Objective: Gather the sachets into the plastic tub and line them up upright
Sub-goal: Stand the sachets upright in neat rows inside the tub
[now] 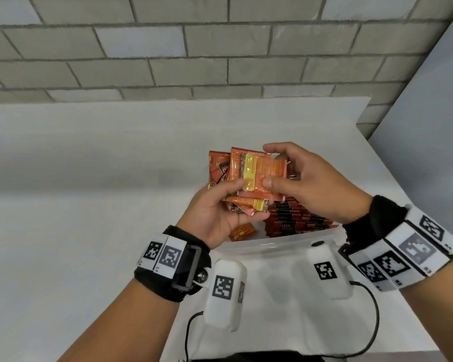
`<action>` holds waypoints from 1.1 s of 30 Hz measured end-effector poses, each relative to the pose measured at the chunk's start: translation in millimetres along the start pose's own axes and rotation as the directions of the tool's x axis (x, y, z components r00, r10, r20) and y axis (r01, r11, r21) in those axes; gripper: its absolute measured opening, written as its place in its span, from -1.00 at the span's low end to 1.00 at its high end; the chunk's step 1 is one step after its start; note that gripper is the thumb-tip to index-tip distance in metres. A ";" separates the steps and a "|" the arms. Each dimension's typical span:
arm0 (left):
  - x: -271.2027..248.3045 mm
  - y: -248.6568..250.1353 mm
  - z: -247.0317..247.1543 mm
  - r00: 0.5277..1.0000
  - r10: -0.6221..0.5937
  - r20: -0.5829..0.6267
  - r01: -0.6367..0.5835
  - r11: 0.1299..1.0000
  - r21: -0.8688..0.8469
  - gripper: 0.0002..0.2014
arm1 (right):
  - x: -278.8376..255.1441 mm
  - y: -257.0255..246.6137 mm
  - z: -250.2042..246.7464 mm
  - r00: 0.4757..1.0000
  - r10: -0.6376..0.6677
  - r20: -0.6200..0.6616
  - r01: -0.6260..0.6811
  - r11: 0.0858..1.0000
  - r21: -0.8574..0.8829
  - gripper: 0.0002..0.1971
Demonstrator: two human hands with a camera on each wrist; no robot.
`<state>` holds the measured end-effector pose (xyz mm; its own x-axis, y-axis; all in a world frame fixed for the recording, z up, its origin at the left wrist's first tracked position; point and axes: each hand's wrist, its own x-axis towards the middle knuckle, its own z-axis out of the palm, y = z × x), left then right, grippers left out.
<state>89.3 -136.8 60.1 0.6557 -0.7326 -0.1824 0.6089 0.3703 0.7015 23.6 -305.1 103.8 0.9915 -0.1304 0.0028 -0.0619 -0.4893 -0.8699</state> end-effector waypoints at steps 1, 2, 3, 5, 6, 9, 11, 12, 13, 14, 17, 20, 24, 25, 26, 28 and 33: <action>0.4 1.2 -1.6 1.000 0.003 0.000 -0.003 1.000 0.001 -0.61 | 1.7 0.8 0.6 1.000 -0.003 -0.014 0.003 1.000 0.001 -0.52; 0.8 2.4 -2.5 1.000 0.005 0.004 -0.005 1.000 0.006 -0.60 | 2.8 1.8 1.2 1.000 -0.003 -0.026 0.003 1.000 -0.007 -0.58; 1.5 3.2 -3.4 1.000 0.006 0.002 -0.006 1.000 0.019 -0.59 | 3.3 2.4 1.7 0.999 -0.002 -0.040 0.001 1.000 -0.026 -0.64; 3.4 3.8 -6.1 1.000 0.016 -0.014 -0.016 0.998 0.054 -0.59 | 3.8 4.7 2.0 0.995 0.012 -0.095 -0.019 0.997 -0.076 -0.78; 4.1 3.2 -7.6 0.999 0.023 -0.029 -0.021 0.998 0.066 -0.58 | 3.8 6.2 1.4 0.991 0.029 -0.130 -0.040 0.996 -0.085 -0.84; 5.9 -0.9 -8.0 0.997 0.035 -0.073 -0.025 0.992 0.128 -0.55 | 4.1 12.0 -1.2 0.976 0.100 -0.194 -0.100 0.995 0.005 -0.86; 7.9 -4.0 -5.1 0.993 0.050 -0.104 -0.029 0.982 0.189 -0.54 | 4.3 13.0 -1.9 0.971 0.166 -0.173 -0.147 0.982 0.119 -0.88; 9.5 -5.3 -2.7 0.992 0.061 -0.110 -0.036 0.976 0.214 -0.55 | 4.7 13.1 -1.3 0.971 0.188 -0.149 -0.164 0.974 0.155 -0.90; 11.5 -6.4 -0.2 0.992 0.074 -0.107 -0.047 0.971 0.232 -0.55 | 5.1 13.4 -0.1 0.972 0.197 -0.125 -0.174 0.969 0.176 -0.91; 13.3 -7.5 2.1 0.992 0.083 -0.097 -0.057 0.967 0.248 -0.54 | 5.9 14.3 1.6 0.974 0.199 -0.106 -0.176 0.966 0.191 -0.90; 17.2 -8.4 9.6 0.992 0.095 -0.084 -0.068 0.957 0.283 -0.51 | 7.7 15.1 3.5 0.976 0.196 -0.095 -0.165 0.950 0.267 -0.88; 20.0 -7.9 13.6 0.991 0.111 -0.080 -0.085 0.959 0.271 -0.57 | 9.3 14.8 -1.1 0.971 0.208 -0.118 -0.154 0.921 0.358 -0.89; 22.3 -6.6 16.1 0.989 0.095 -0.116 -0.081 0.990 0.114 -0.58 | 13.0 15.5 -10.8 0.961 0.236 -0.145 -0.143 0.871 0.470 -0.88; 22.7 -6.2 16.7 0.988 0.094 -0.123 -0.082 0.992 0.099 -0.55 | 13.5 15.5 -13.2 0.960 0.236 -0.149 -0.141 0.871 0.471 -0.87; 23.0 -5.8 17.2 0.987 0.100 -0.125 -0.088 0.991 0.098 -0.54 | 13.4 15.9 -16.1 0.960 0.235 -0.155 -0.138 0.872 0.469 -0.87; 23.9 -3.1 15.9 0.983 0.122 -0.136 -0.109 0.989 0.099 -0.61 | 13.8 16.3 -22.2 0.961 0.233 -0.151 -0.136 0.869 0.475 -0.86; 26.1 -1.6 13.4 0.978 0.117 -0.172 -0.079 0.973 0.215 -0.75 | 17.6 17.1 -26.7 0.972 0.221 -0.080 -0.170 0.897 0.408 -0.83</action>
<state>99.4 -164.2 63.4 0.7893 -0.5753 -0.2147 0.4453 0.2955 0.8452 37.0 -338.7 102.1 0.9410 -0.3034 -0.1498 -0.1772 -0.0647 -0.9820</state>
